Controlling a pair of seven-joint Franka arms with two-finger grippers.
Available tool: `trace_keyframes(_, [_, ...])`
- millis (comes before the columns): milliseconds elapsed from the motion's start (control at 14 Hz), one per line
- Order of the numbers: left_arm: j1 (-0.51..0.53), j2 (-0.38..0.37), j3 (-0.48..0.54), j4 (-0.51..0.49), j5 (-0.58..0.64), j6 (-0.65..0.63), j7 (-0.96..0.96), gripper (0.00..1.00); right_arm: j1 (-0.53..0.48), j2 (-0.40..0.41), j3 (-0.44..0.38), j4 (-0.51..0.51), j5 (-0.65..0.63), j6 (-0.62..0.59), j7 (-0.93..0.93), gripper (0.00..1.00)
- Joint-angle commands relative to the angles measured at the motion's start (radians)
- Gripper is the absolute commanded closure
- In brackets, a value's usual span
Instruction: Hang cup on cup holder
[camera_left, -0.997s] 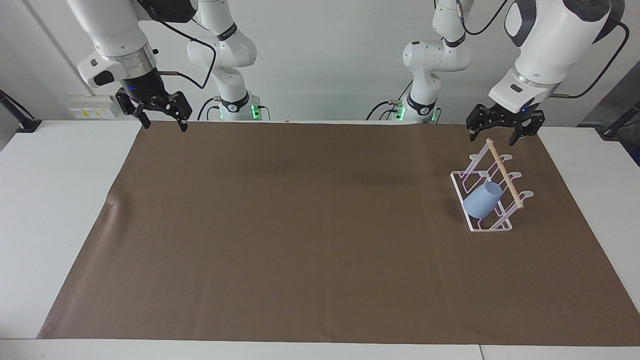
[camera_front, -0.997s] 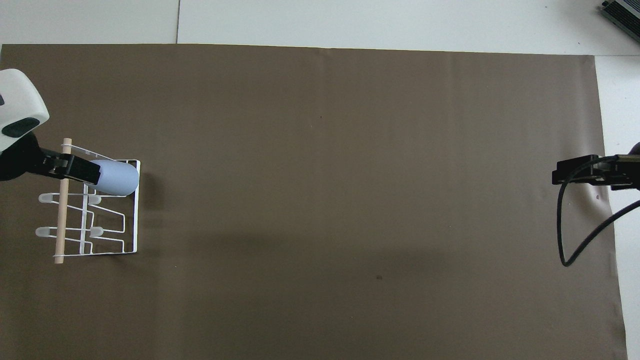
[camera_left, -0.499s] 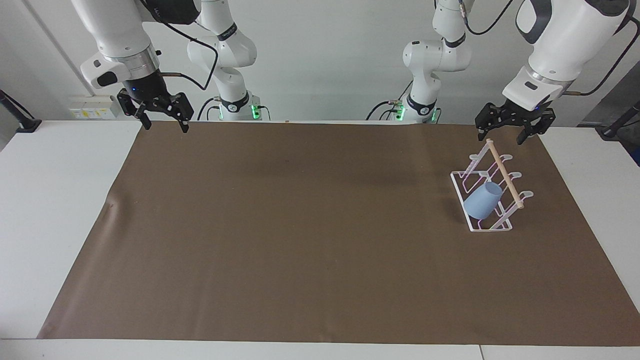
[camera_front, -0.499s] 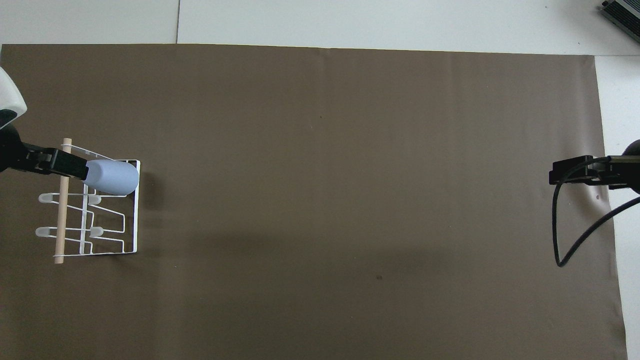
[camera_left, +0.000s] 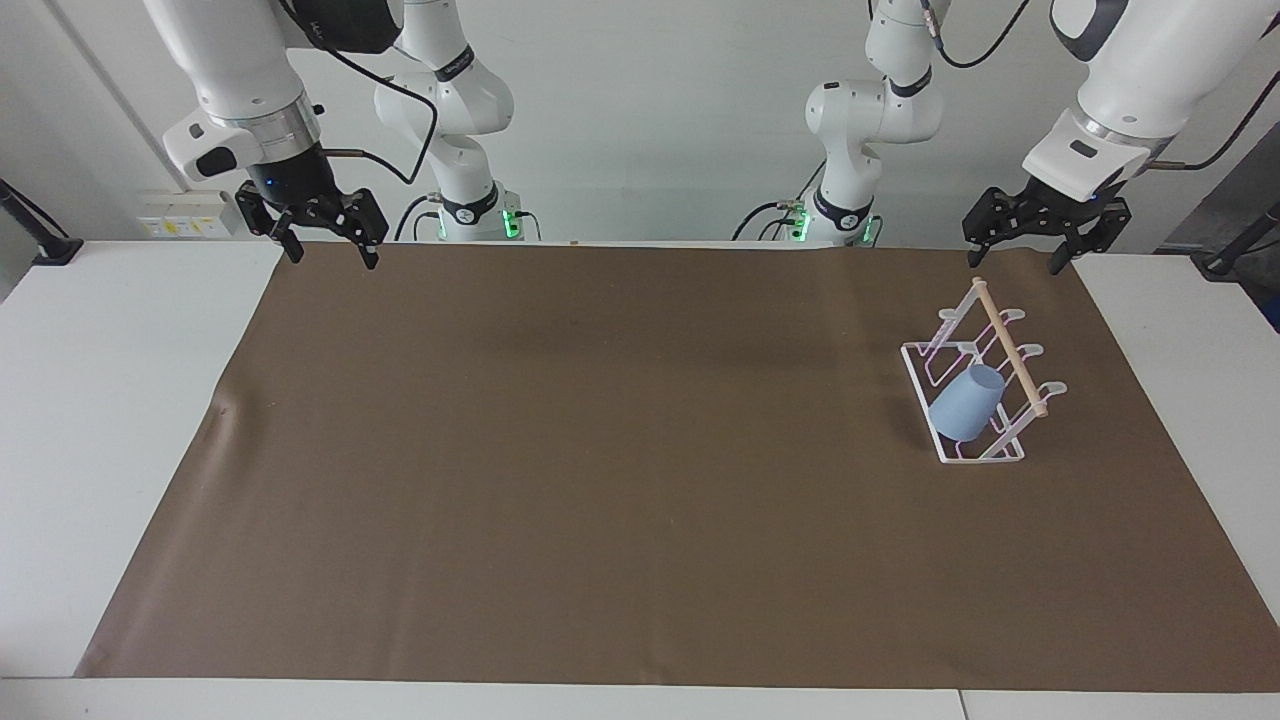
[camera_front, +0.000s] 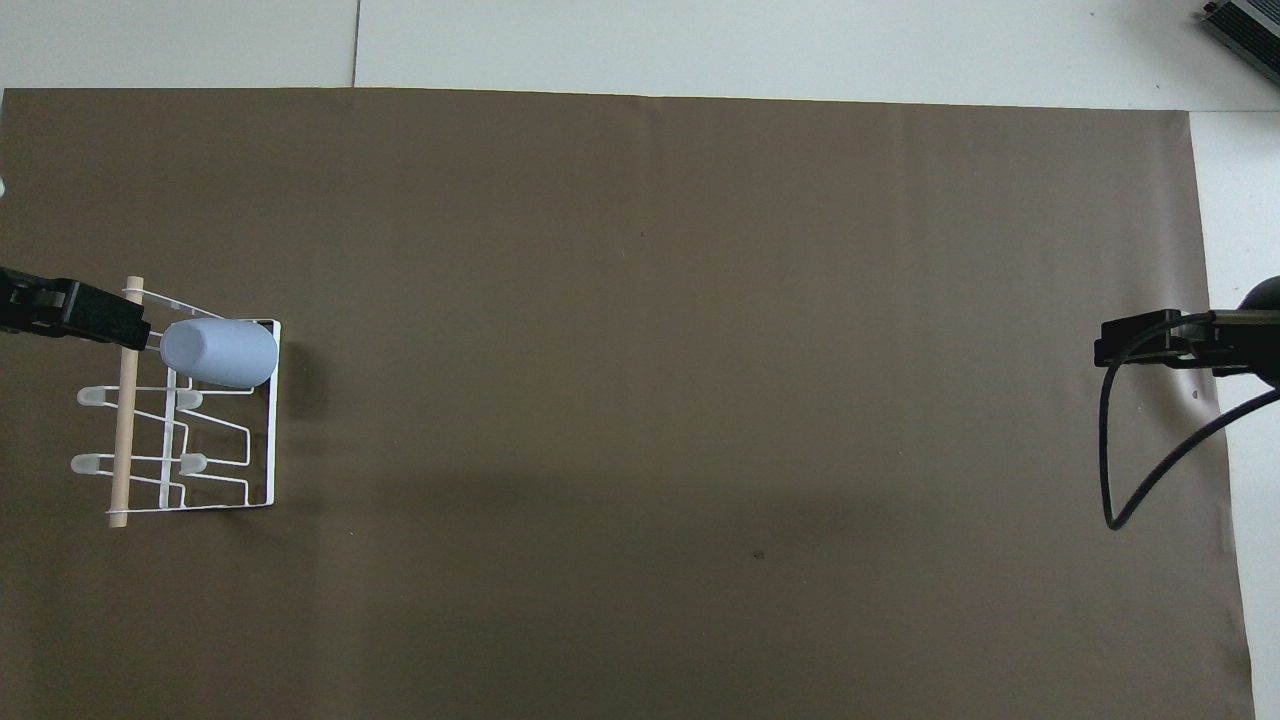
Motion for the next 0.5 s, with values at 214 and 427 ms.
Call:
trace_keyframes(214, [0.025, 0.011, -0.006, 0.014, -0.004, -0.026, 0.001, 0.00, 0.000, -0.023, 0.008, -0.040, -0.009, 0.045, 0.006, 0.00])
trace_keyframes(427, [0.108, -0.005, -0.091, -0.012, -0.004, -0.021, 0.007, 0.00, 0.000, -0.019, 0.019, -0.032, -0.009, 0.049, 0.015, 0.00])
